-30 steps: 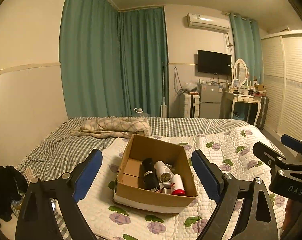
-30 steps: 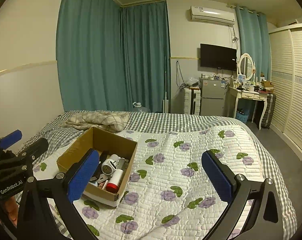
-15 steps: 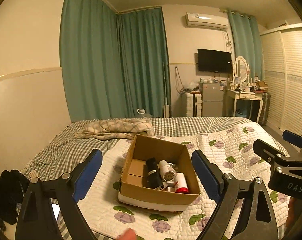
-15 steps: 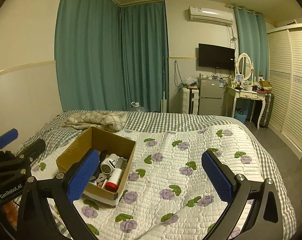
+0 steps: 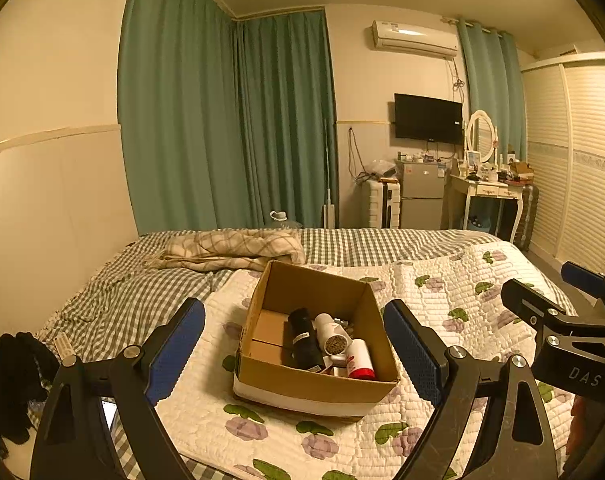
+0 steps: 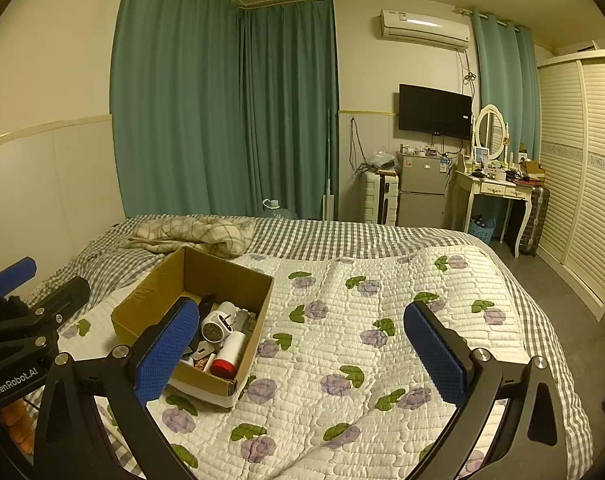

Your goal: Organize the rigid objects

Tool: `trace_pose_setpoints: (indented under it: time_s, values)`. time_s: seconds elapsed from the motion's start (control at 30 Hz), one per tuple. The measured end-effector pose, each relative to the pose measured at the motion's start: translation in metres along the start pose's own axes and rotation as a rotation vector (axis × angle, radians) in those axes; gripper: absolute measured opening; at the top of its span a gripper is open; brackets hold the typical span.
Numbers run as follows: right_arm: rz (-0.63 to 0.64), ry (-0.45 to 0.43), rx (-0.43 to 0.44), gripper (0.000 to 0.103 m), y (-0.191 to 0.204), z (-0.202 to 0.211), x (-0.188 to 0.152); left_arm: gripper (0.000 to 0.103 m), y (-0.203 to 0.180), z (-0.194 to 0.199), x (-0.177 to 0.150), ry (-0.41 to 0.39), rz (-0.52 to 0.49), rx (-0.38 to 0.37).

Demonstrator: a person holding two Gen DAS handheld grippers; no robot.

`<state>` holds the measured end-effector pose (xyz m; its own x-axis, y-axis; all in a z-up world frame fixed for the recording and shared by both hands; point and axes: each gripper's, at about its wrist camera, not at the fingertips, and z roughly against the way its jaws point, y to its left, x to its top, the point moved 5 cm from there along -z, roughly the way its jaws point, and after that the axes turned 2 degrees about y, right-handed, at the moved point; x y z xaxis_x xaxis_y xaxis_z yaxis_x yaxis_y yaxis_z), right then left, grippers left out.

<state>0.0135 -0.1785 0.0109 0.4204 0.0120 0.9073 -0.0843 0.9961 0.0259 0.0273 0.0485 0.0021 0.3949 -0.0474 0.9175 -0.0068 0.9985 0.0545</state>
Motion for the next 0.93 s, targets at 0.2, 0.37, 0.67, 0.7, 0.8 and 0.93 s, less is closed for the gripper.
trace_pose_setpoints:
  time_s: [0.2, 0.37, 0.67, 0.7, 0.8, 0.93]
  values:
    - [0.001, 0.004, 0.001, 0.103, 0.0022, -0.0016, -0.0019, 0.094, -0.0023, -0.0007, -0.0022, 0.003, -0.018, 0.007]
    - [0.0, 0.006, 0.0, 0.103, 0.0038, -0.002, -0.0039, 0.094, -0.004, -0.0009, -0.0043, 0.008, -0.03, 0.012]
    - [-0.002, 0.008, 0.0, 0.103, 0.0038, -0.0037, -0.0045, 0.094, -0.0051, -0.001, -0.0056, 0.011, -0.044, 0.013]
    - [-0.001, 0.009, -0.001, 0.103, 0.0039, -0.0037, -0.0046, 0.094, -0.0048, -0.0012, -0.006, 0.012, -0.044, 0.016]
    - [-0.001, 0.014, -0.001, 0.103, 0.0038, -0.0048, -0.006, 0.094, -0.0033, -0.0014, -0.0069, 0.014, -0.037, 0.026]
    - [-0.002, 0.021, 0.0, 0.103, 0.0033, -0.0063, -0.0085, 0.094, -0.0023, -0.0022, -0.0078, 0.02, -0.034, 0.014]
